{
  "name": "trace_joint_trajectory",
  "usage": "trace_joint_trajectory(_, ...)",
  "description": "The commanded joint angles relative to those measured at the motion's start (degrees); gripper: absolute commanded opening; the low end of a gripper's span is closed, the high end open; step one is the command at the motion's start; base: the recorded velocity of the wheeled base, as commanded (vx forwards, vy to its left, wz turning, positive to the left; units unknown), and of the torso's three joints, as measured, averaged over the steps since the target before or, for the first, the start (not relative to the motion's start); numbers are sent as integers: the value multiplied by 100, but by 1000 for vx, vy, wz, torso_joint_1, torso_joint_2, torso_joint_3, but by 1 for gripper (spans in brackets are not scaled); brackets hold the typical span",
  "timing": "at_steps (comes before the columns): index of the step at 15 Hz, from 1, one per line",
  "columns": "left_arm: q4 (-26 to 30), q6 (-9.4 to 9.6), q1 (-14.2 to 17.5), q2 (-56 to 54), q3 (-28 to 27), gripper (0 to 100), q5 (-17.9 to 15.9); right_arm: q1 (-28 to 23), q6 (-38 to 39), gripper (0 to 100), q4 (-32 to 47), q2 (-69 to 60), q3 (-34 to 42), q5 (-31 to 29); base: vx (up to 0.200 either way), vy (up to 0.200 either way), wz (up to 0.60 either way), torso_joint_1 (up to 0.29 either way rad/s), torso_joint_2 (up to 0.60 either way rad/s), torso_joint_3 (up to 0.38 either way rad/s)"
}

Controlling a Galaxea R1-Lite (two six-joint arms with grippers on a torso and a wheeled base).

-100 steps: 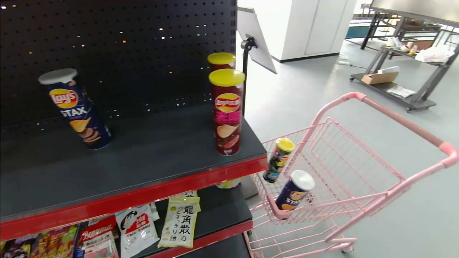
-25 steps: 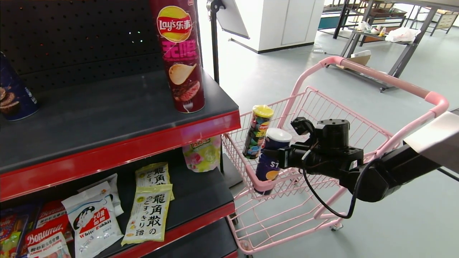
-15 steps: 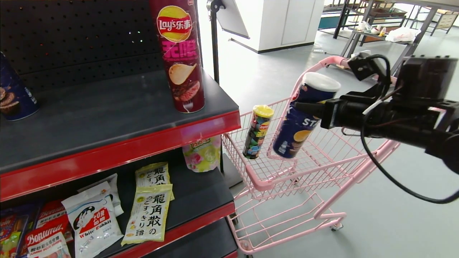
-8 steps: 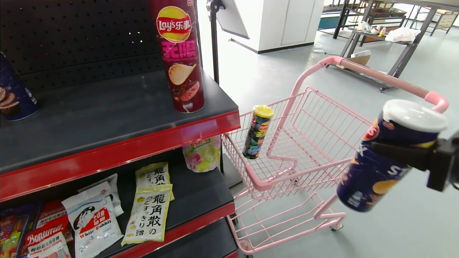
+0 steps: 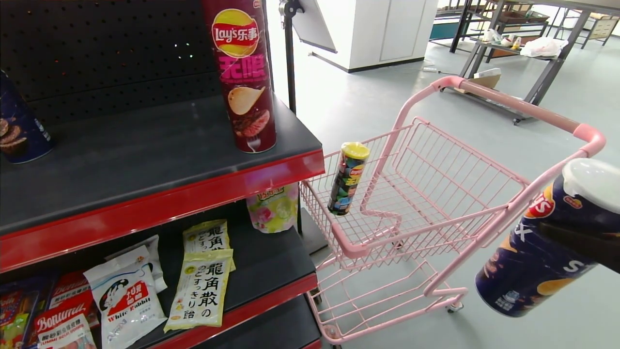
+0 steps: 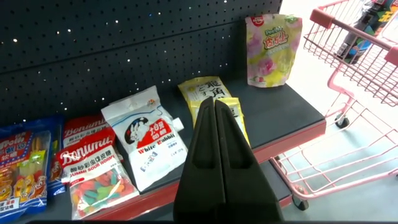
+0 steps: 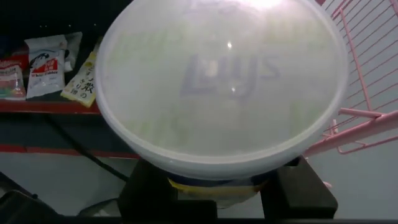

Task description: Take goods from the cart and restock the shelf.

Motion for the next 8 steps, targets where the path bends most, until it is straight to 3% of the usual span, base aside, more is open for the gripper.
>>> trace_joint_trajectory(1, -1, -1, -2, 2, 1, 0, 2, 6, -103, 0, -20, 340, -145, 34, 0, 0, 0, 0, 0, 0)
trace_joint_trajectory(5, -1, -1, -2, 2, 1, 0, 2, 6, -279, 0, -20, 367, -118, 377, 0, 0, 0, 10, -30, -24)
trace_joint_trajectory(8, -1, -1, -2, 2, 1, 0, 2, 6, -331, 0, -20, 472, -180, 535, 0, 0, 0, 102, -393, -274)
